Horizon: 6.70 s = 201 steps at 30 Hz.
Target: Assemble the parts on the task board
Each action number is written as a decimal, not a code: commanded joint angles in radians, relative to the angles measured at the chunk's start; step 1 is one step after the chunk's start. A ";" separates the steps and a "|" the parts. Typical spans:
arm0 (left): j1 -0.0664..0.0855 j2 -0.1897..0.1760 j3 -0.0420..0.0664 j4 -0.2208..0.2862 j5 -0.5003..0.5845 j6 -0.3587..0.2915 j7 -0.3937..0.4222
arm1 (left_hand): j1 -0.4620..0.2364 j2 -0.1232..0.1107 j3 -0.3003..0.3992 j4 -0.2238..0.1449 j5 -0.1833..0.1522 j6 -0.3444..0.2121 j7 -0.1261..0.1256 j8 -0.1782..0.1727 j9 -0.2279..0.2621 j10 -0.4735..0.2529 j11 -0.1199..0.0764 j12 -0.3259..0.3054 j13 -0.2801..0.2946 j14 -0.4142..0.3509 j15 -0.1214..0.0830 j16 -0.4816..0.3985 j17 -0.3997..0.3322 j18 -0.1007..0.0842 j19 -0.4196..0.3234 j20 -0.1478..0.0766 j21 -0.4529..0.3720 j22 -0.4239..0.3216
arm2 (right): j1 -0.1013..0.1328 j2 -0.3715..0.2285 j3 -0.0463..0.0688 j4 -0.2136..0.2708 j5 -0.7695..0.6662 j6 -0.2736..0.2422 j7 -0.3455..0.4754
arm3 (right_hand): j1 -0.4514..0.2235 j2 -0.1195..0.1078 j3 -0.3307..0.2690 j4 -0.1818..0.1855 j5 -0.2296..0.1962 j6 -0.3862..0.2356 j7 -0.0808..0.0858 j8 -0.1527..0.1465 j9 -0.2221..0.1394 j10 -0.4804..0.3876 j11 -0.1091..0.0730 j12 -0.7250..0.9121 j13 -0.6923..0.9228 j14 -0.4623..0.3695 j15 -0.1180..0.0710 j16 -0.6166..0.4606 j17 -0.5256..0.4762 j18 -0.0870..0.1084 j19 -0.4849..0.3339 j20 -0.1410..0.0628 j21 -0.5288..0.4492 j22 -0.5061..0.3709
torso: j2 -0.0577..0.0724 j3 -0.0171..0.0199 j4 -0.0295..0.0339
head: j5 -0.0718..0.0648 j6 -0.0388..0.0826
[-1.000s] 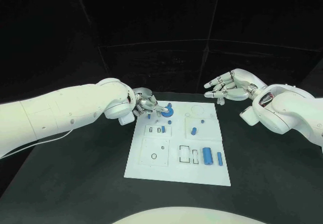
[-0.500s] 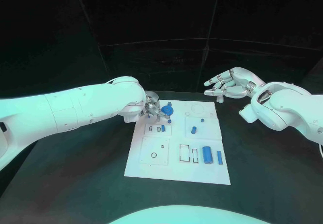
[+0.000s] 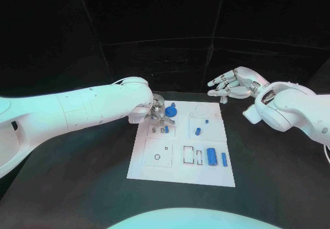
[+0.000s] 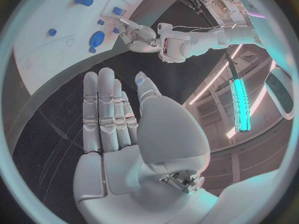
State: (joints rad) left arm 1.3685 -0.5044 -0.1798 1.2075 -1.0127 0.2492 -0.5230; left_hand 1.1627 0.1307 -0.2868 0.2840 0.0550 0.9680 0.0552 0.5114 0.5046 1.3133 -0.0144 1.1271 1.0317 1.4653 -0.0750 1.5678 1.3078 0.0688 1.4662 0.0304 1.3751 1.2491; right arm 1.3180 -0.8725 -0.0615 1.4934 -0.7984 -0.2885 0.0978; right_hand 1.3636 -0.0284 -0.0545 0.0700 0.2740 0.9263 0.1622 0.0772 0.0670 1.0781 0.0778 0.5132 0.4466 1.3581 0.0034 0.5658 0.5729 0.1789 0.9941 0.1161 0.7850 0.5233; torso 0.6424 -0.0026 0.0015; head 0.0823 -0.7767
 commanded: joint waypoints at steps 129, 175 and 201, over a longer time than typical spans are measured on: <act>-0.056 -0.080 -0.008 0.091 -0.041 -0.128 0.005 | 0.101 -0.115 0.741 -0.290 -0.004 -0.069 -0.008 0.058 0.149 0.001 -0.012 0.009 0.003 0.106 -0.010 0.003 0.263 -0.003 -0.002 -0.007 -0.007 0.010 | 0.001 0.046 0.000 -0.056 0.005 0.015 0.009 | 0.062 0.013 0.022 -0.009 0.134 0.009 0.011 -0.005 0.001 -0.007 0.008 -0.015 -0.058 0.001 0.007 -0.054 0.037 0.003 0.020 0.003 -0.039 -0.017 | 0.000 0.0010 0.0021 | 0.011 -0.027; -0.055 -0.024 -0.008 0.010 -0.027 -0.014 -0.008 | -0.014 -0.137 0.778 -0.240 -0.005 -0.026 -0.020 0.076 0.171 0.019 -0.020 0.014 0.002 0.106 -0.015 0.003 0.263 -0.003 -0.001 -0.010 -0.010 0.013 | 0.001 0.052 0.000 -0.056 0.006 0.014 0.010 | 0.056 0.011 0.024 -0.004 0.114 0.010 0.011 -0.005 0.001 -0.005 0.008 -0.014 -0.063 0.003 0.007 -0.058 0.042 0.004 0.020 0.003 -0.042 -0.018 | 0.001 0.0015 0.0014 | 0.006 -0.035; -0.055 -0.003 -0.008 -0.017 -0.025 -0.009 -0.008 | -0.088 -0.147 0.693 -0.180 -0.006 -0.002 -0.026 0.080 0.178 0.032 -0.025 0.031 0.020 0.106 -0.020 0.003 0.263 -0.005 0.002 -0.015 -0.006 0.023 | 0.001 0.052 0.000 -0.053 0.006 0.016 0.011 | 0.055 0.008 0.025 -0.003 0.106 0.009 0.012 -0.005 0.001 -0.007 0.009 -0.015 -0.066 0.002 0.008 -0.061 0.044 0.003 0.020 0.004 -0.044 -0.018 | 0.000 0.0020 0.0015 | 0.001 -0.037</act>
State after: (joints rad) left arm 1.3149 -0.5086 -0.1870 1.1908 -1.0412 0.2216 -0.5224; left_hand 1.0830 -0.0166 0.4119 0.1033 0.0465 0.9602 0.0279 0.5857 0.6821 1.3436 -0.0446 1.1551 1.0511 1.4652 -0.0893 1.5677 1.3074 0.0690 1.4658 0.0233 1.3711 1.2712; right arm 1.3176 -0.8214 -0.0620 1.4373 -0.7958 -0.2778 0.0993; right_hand 1.4225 -0.0142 -0.0329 0.0629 0.3842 0.9324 0.1683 0.0774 0.0677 1.0737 0.0822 0.5021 0.3817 1.3580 0.0034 0.5080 0.6163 0.1788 1.0115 0.1195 0.7464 0.5063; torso 0.6425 -0.0008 0.0033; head 0.0837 -0.8140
